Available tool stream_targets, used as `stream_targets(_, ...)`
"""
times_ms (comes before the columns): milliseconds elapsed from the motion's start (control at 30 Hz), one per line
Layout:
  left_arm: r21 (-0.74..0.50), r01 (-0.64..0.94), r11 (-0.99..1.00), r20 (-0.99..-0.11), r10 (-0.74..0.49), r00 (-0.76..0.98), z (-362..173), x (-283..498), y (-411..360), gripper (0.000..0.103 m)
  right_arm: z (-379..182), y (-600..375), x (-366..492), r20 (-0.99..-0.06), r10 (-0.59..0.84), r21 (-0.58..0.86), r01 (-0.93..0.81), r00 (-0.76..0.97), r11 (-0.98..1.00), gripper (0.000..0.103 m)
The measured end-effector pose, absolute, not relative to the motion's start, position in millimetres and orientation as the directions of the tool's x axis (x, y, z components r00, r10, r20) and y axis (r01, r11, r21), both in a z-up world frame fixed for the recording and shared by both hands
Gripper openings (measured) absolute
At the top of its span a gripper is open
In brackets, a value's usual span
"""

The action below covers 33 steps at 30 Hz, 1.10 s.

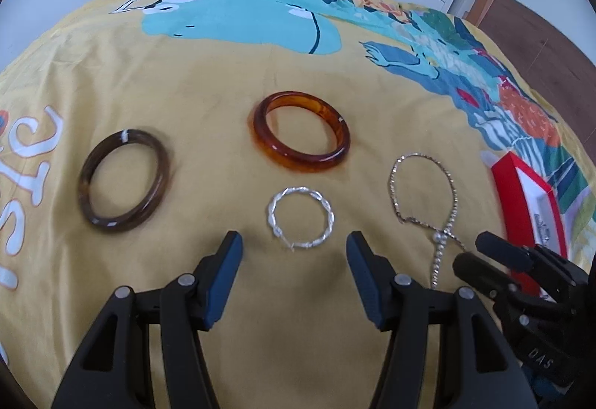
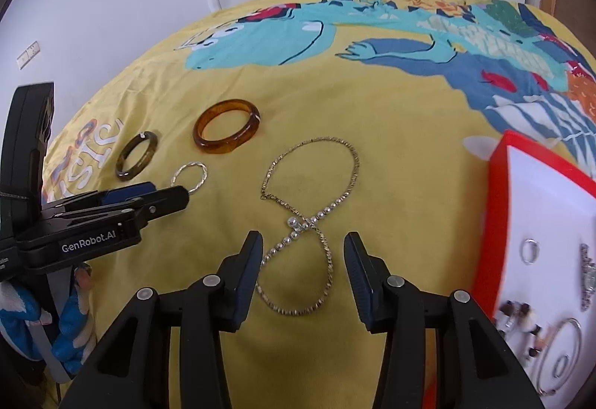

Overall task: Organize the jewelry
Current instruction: 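Grasp the rhinestone necklace with the right tool while the left tool grips the small twisted silver ring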

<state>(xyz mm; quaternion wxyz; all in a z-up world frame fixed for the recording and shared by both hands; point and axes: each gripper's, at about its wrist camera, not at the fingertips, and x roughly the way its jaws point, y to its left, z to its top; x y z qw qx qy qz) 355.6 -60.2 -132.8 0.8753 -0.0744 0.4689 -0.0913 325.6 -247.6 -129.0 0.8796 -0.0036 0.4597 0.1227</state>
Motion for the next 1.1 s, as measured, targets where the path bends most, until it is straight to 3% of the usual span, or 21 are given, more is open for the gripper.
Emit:
stream_targets(467, -0.162, 0.089, 0.983, -0.805, -0.184, 0.563, -147, 373, -66, 0.055, -152, -238, 349, -0.820, 0.187, 0.071, -0.227, 0.541, 0.971, 0.044)
stream_targets(567, -0.156, 0.093, 0.983, -0.802, -0.181, 0.569, -148, 372, -66, 0.054, -155, -234, 351, -0.823, 0.160, 0.035, -0.233, 0.545, 0.972, 0.041)
stream_targets(833, -0.132, 0.080, 0.988, -0.800, -0.154, 0.580, -146, 370, -67, 0.038, -157, -234, 353, -0.824, 0.160, 0.044, -0.221, 0.543, 0.974, 0.018)
stream_targets(900, -0.126, 0.082, 0.989, -0.798, -0.150, 0.584, -145, 368, -67, 0.033, -155, -235, 351, -0.822, 0.172, 0.059, -0.218, 0.544, 0.974, 0.016)
stream_targets(1100, -0.125, 0.089, 0.988, -0.786, -0.154, 0.598, -138, 363, -67, 0.033, -144, -237, 345, -0.805, 0.204, 0.096, -0.217, 0.558, 0.972, 0.012)
